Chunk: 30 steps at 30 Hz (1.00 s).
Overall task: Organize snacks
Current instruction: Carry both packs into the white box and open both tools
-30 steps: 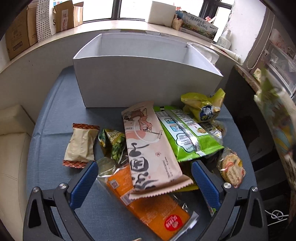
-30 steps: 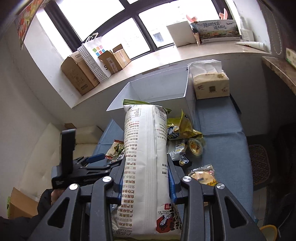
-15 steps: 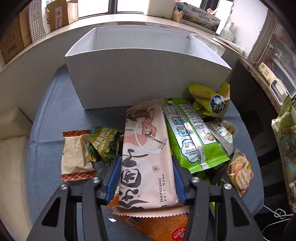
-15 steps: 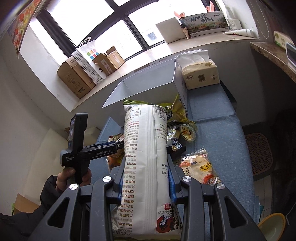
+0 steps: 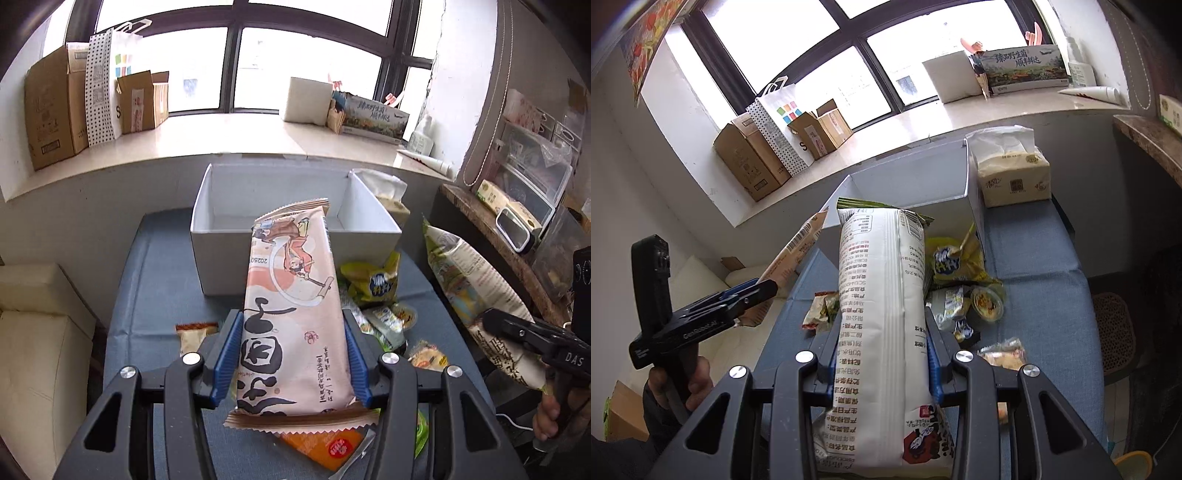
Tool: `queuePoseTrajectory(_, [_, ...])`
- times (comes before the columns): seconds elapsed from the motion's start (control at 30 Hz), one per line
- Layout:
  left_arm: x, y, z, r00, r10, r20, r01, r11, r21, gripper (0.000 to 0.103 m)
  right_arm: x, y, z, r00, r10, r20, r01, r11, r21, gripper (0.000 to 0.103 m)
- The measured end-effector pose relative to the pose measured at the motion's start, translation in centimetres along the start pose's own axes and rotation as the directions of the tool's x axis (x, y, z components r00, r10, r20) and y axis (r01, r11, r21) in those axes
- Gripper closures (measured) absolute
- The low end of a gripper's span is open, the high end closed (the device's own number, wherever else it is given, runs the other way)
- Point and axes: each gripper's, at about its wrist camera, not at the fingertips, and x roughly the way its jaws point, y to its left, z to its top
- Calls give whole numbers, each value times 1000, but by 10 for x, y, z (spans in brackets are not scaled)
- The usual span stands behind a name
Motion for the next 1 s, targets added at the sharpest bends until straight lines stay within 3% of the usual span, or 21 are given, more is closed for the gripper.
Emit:
queuePoseTrajectory(0.23, [43, 9, 75, 998, 35, 42, -36, 999, 2, 46, 54, -3, 83, 998, -40, 53, 39, 999, 28, 64])
queuePoseTrajectory(0.37, [90, 24, 109, 997, 71, 25, -70, 997, -13, 46, 109, -11, 127, 994, -108, 3, 108, 994, 34, 64])
queuePoseTrajectory(0.63, [162, 60, 130, 992, 116, -48, -118, 992, -44, 44, 177, -28, 171, 976, -217, -28, 217, 976, 20, 62])
queuePoseTrajectory(0.67, [168, 64, 129, 992, 116, -57, -119, 992, -46, 37, 182, -29, 174, 974, -226, -31, 227, 974, 21, 51])
queuePoseTrajectory(0.7, [172, 66, 126, 990, 128, -61, -131, 990, -46, 27, 183, -30, 176, 969, -247, -24, 248, 969, 22, 22])
queuePoseTrajectory(0.73, [175, 69, 124, 988, 142, -66, -145, 989, -39, 8, 181, -31, 177, 965, -262, 1, 262, 965, 25, 3])
queuePoseTrajectory(0.77, [175, 71, 122, 988, 142, -60, -144, 989, -33, 2, 177, -30, 178, 963, -269, 29, 269, 963, 26, 1])
queuePoseTrajectory(0.9, [164, 72, 114, 991, 121, -54, -123, 992, -22, 1, 164, -29, 175, 972, -230, 41, 229, 973, 27, 1])
queuePoseTrajectory(1.0, [148, 66, 111, 991, 131, -13, -131, 991, 3, 0, 152, -21, 170, 960, -268, 77, 271, 962, -29, 0])
